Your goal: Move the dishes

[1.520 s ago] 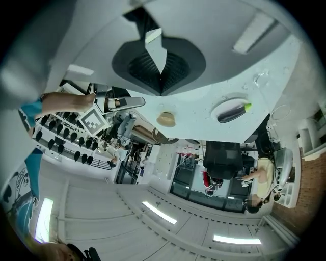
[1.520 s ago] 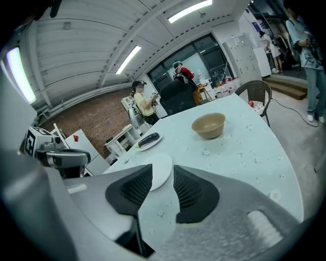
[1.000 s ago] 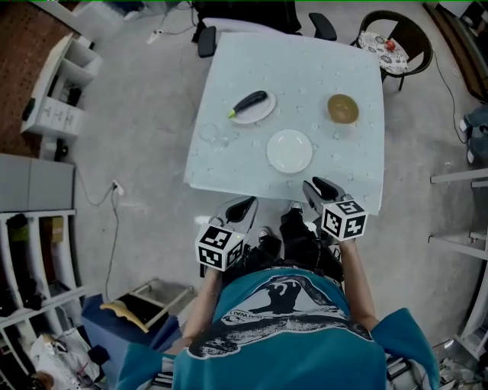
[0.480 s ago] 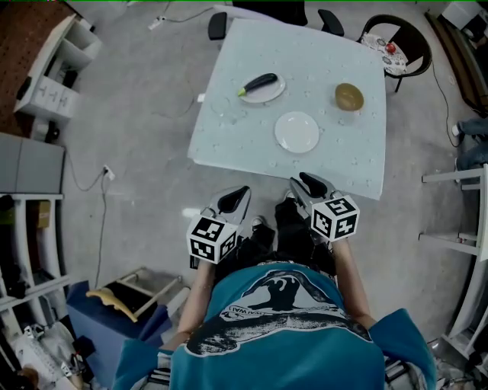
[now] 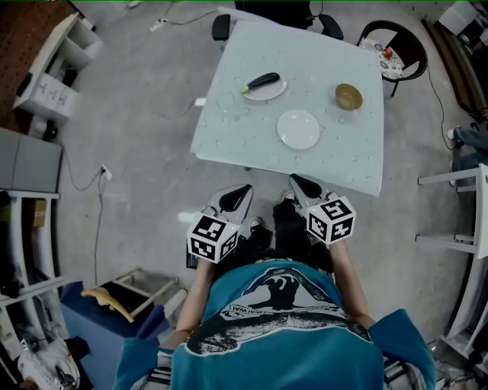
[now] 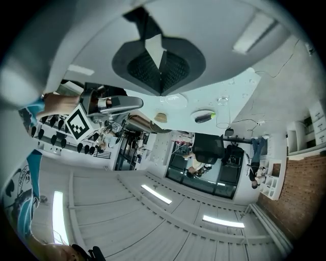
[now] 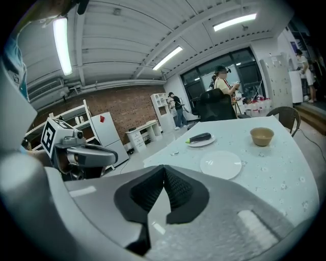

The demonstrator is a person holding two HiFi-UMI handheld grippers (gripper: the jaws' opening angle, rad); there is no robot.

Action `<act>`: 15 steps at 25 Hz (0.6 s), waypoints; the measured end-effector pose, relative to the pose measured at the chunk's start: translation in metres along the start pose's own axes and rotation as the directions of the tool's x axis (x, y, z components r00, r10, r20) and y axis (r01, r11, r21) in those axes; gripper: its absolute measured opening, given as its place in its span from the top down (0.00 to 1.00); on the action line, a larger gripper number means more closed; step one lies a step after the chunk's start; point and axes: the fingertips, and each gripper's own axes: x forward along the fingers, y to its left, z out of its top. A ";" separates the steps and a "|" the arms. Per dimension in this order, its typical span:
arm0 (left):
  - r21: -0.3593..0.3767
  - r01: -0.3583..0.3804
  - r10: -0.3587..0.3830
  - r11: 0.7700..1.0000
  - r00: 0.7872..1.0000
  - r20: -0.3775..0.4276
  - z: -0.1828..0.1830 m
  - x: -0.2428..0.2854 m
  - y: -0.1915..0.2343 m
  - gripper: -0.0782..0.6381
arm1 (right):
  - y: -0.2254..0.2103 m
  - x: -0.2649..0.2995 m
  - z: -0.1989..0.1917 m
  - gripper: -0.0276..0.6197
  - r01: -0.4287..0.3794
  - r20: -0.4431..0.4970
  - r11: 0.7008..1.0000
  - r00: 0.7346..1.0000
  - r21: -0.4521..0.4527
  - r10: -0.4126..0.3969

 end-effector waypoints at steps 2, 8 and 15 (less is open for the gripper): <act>0.010 0.009 -0.009 1.000 1.000 0.008 0.001 -0.001 -0.002 0.87 | 0.004 -0.001 0.001 0.97 -0.005 0.016 1.000 1.000 -0.008 0.005; 0.035 0.031 -0.031 0.999 0.999 0.020 0.004 -0.005 -0.008 0.87 | 0.015 -0.005 0.010 0.96 -0.009 0.055 0.998 0.998 -0.064 0.012; 0.049 0.034 -0.036 0.998 0.999 0.026 0.003 -0.012 -0.010 0.87 | 0.025 -0.009 0.006 0.96 -0.008 0.043 0.993 0.999 -0.121 0.014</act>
